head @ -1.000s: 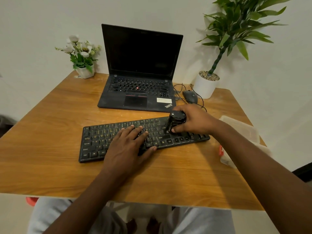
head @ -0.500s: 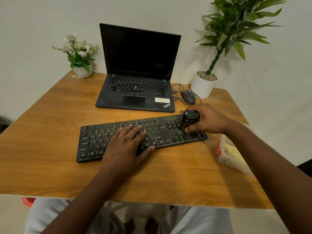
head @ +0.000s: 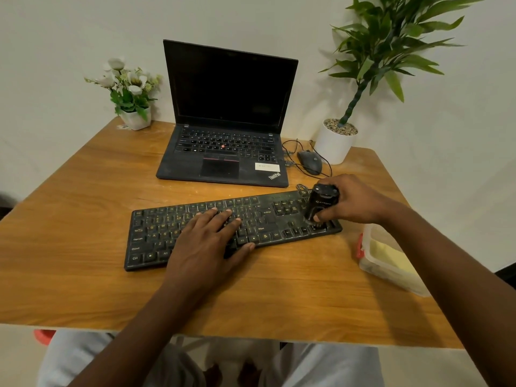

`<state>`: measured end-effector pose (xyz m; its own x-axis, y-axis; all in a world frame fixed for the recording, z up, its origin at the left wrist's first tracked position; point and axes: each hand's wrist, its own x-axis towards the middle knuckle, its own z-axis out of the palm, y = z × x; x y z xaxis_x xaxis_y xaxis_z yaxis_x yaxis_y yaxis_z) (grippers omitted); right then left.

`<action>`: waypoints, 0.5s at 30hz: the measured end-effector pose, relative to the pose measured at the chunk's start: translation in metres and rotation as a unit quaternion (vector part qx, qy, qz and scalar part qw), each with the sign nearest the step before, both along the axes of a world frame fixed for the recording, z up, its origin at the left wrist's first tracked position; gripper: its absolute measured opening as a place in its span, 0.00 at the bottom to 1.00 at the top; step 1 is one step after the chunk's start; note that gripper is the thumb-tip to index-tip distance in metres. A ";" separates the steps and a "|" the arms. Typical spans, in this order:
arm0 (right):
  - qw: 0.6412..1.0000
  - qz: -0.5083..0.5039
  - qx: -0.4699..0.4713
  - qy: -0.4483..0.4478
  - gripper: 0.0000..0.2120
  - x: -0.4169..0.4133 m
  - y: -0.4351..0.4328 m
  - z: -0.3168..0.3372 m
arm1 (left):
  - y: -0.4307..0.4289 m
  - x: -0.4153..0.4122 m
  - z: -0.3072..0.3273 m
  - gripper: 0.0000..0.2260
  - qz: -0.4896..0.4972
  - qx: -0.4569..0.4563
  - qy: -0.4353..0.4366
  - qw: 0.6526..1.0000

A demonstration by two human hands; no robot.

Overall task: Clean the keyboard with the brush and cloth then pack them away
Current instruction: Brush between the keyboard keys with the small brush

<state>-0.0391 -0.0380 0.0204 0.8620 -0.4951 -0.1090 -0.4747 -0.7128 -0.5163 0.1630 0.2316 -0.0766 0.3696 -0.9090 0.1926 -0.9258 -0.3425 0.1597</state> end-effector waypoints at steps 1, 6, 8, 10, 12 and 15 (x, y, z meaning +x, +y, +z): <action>1.000 -0.020 -0.011 -0.012 0.17 0.002 -0.002 -0.001 | 0.000 0.000 0.000 0.35 0.000 -0.002 0.000 1.000; 0.995 -0.078 -0.034 -0.057 0.18 0.021 -0.003 -0.009 | 0.000 -0.001 0.002 0.34 0.000 0.000 0.000 1.000; 0.993 -0.089 -0.029 -0.074 0.18 0.030 0.000 -0.011 | 0.001 -0.001 0.002 0.35 -0.001 -0.001 -0.001 1.000; 0.992 -0.087 -0.014 -0.089 0.17 0.037 0.005 -0.012 | 0.001 -0.001 0.002 0.35 -0.001 0.000 0.000 1.000; 0.993 -0.078 -0.007 -0.086 0.18 0.040 0.008 -0.012 | 0.000 -0.001 0.002 0.35 0.001 0.004 -0.003 1.000; 0.996 -0.053 0.020 -0.066 0.18 0.037 0.006 -0.008 | 0.000 0.000 0.002 0.35 0.001 0.004 -0.005 1.000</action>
<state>-0.0016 -0.0315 0.0122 0.8135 -0.5812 -0.0198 -0.4720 -0.6400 -0.6063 0.1629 0.2319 -0.0749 0.3690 -0.9101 0.1884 -0.9269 -0.3454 0.1468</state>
